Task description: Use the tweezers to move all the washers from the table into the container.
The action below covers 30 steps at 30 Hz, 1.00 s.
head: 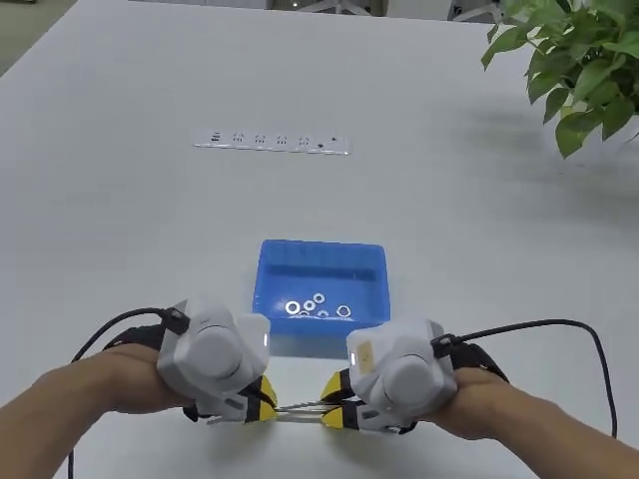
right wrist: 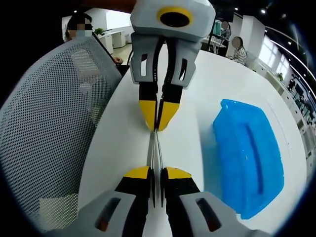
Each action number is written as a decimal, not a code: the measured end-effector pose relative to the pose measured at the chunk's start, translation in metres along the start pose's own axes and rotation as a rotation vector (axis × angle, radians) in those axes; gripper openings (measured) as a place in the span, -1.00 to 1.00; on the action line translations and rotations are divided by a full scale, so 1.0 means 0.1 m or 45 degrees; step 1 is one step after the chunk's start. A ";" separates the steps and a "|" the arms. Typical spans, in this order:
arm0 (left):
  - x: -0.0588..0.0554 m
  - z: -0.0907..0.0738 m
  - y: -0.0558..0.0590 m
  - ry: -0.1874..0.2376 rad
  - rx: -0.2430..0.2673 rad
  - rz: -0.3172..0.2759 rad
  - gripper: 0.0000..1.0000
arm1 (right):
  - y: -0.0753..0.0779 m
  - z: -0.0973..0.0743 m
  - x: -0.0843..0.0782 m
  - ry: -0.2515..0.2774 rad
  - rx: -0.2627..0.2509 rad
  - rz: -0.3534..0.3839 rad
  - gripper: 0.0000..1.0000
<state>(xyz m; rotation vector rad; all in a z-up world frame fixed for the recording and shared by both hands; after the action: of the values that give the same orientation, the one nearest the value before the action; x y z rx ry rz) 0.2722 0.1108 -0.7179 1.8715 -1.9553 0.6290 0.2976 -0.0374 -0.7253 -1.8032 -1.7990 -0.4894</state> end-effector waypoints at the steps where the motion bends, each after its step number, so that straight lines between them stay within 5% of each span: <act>1: 0.00 0.01 0.01 -0.003 -0.001 0.003 -0.89 | 0.00 0.00 0.00 0.000 0.000 0.001 -0.77; 19: -0.01 0.01 0.03 -0.026 -0.006 -0.019 -0.81 | 0.00 0.01 0.01 0.004 -0.018 0.014 -0.72; 30: -0.05 -0.11 0.05 0.027 0.085 -0.112 -0.62 | 0.08 -0.22 0.06 0.112 -0.101 0.148 -0.51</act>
<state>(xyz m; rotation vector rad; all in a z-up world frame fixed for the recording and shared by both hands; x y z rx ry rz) 0.2665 0.1211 -0.7121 1.9704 -1.8489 0.6924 0.3083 -0.0455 -0.7057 -1.8966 -1.6266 -0.5920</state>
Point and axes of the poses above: the centre of the closed fingertips' face, and the gripper's own axes: z roughly forward along the fingers, y roughly to its right, x roughly out of its top, the point moved 10 cm from there along -z, roughly backward along the fingers, and after that the axes turned 15 degrees about z, right-handed, at the moved point
